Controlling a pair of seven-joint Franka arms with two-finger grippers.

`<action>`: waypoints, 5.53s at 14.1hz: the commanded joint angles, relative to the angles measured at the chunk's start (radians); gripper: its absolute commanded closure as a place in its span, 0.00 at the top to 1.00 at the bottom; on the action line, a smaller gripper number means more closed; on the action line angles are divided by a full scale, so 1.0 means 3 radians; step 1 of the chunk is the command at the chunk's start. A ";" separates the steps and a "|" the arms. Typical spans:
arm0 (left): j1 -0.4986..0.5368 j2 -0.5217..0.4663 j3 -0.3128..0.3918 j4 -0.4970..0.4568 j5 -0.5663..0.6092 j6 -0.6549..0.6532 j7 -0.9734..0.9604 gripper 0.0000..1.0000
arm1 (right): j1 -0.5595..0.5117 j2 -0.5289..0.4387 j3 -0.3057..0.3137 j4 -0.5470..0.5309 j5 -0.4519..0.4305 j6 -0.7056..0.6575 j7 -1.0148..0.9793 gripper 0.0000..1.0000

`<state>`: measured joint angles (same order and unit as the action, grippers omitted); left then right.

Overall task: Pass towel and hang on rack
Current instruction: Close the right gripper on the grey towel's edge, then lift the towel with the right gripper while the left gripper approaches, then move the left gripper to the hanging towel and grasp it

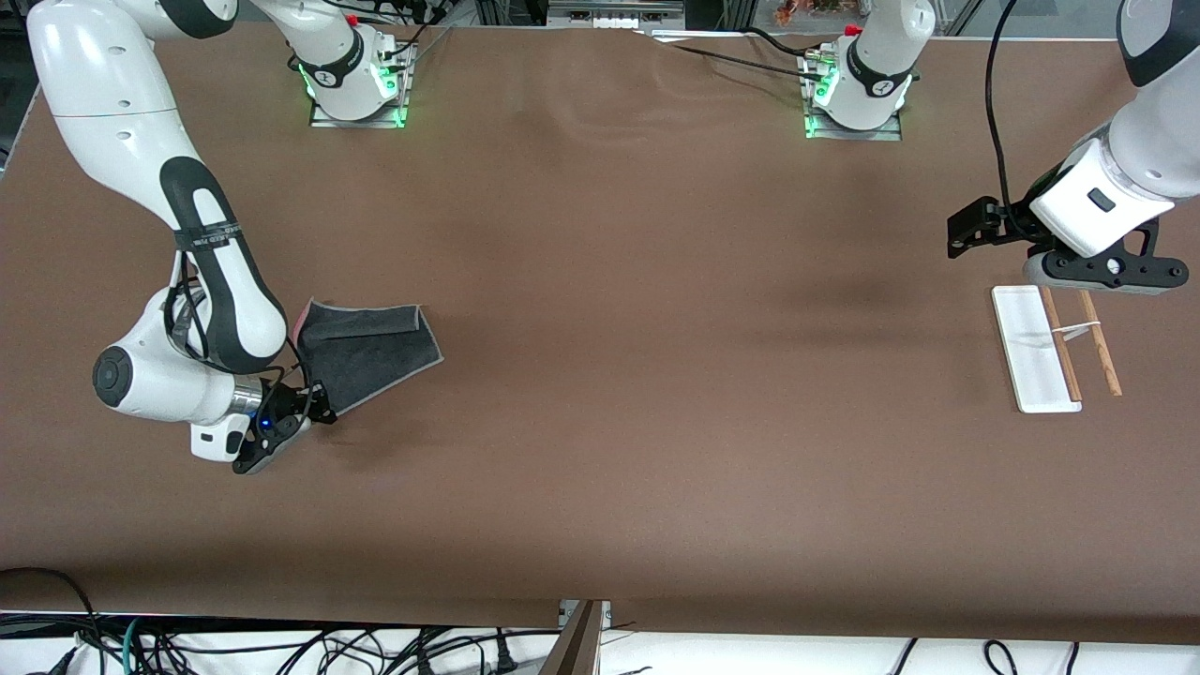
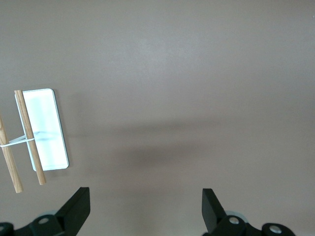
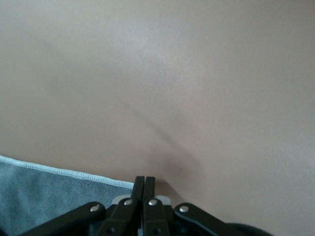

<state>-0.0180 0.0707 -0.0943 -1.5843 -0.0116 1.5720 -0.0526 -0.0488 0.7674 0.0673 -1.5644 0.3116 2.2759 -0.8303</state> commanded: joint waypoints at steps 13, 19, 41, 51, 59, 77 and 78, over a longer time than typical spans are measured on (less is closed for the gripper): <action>0.0009 0.0035 -0.0013 0.0096 0.0069 -0.0050 0.0012 1.00 | 0.0684 -0.0645 0.0036 0.1251 -0.0742 -0.2491 0.2050 0.00; -0.0006 0.0030 -0.0018 0.0091 0.0064 -0.0055 -0.0019 1.00 | 0.1230 -0.0666 0.0052 0.2003 -0.0681 -0.3449 0.3190 0.00; -0.0646 0.0331 -0.0304 0.0055 -0.1095 -0.0030 0.0807 1.00 | 0.1835 -0.0784 0.0461 0.2142 0.1022 -0.2013 0.6357 0.00; -0.0625 0.0736 -0.0325 -0.0143 -0.2016 0.0701 0.3482 1.00 | 0.1855 -0.0784 0.0445 0.2137 0.0976 -0.2049 0.6408 0.00; -0.0477 0.0700 -0.0325 -0.1012 -0.3278 0.1217 0.4970 1.00 | 0.1860 -0.0784 0.0440 0.2137 0.0910 -0.2059 0.6408 0.00; -0.0600 0.0659 -0.0616 -0.2026 -0.5283 0.1540 0.6689 0.99 | 0.1860 -0.0784 0.0435 0.2137 0.0904 -0.2064 0.6408 0.00; -0.0600 0.0659 -0.0657 -0.2026 -0.5335 0.1545 0.6700 0.97 | 0.1860 -0.0784 0.0435 0.2137 0.0904 -0.2064 0.6408 0.00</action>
<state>-0.1971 0.3024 -0.2685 -2.1507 -1.5489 2.0384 1.9011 0.5030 0.5397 0.2005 -0.9270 0.5998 1.6637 1.0715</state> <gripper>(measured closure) 0.004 0.982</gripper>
